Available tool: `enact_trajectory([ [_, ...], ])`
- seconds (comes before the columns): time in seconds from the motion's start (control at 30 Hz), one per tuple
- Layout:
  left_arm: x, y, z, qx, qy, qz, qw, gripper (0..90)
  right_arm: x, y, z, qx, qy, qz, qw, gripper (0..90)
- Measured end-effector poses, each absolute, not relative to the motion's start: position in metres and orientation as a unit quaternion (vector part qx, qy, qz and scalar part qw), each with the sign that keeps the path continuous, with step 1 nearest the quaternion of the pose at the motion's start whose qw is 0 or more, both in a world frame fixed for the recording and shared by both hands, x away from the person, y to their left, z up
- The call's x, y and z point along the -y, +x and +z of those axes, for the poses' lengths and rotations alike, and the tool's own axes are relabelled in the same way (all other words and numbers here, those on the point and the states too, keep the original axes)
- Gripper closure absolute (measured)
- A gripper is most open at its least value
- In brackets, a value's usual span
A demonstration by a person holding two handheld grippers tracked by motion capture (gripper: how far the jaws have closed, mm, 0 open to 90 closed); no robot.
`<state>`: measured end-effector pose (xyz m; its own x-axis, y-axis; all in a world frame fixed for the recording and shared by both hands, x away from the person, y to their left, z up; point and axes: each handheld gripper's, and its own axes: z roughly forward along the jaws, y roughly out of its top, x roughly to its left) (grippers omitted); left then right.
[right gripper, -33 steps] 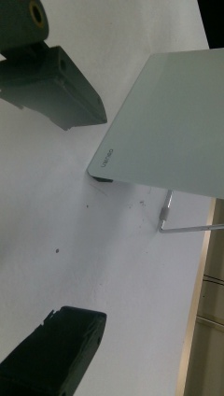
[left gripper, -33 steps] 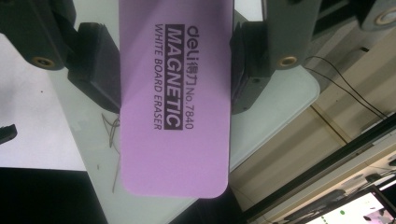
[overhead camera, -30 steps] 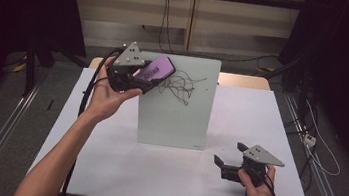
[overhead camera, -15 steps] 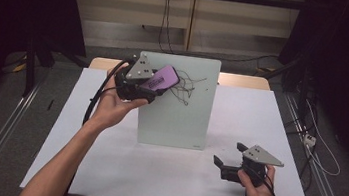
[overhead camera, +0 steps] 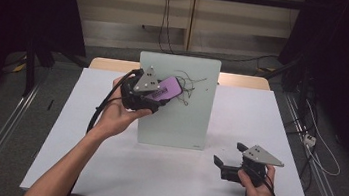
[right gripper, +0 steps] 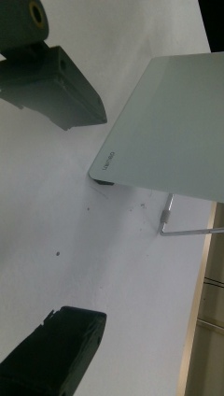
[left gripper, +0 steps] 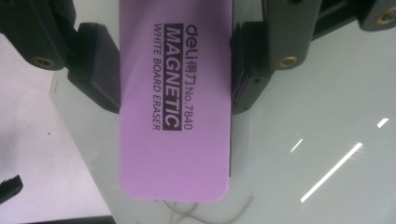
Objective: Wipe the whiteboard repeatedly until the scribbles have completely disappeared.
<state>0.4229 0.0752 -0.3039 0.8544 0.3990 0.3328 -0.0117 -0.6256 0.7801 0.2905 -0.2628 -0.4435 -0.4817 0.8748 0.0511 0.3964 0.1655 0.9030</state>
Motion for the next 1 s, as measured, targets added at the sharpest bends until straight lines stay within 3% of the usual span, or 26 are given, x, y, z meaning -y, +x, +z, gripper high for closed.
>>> enact_trajectory([
  [0.5,-0.065,0.415,-0.324,-0.097,0.881,0.233,0.401,41.1,0.263,0.291,-0.444,-0.72,0.441,0.471,0.253,5.2],
  [1.0,-0.07,0.423,-0.311,-0.111,0.872,0.224,0.422,41.1,0.264,0.291,-0.444,-0.722,0.439,0.471,0.255,5.2],
])
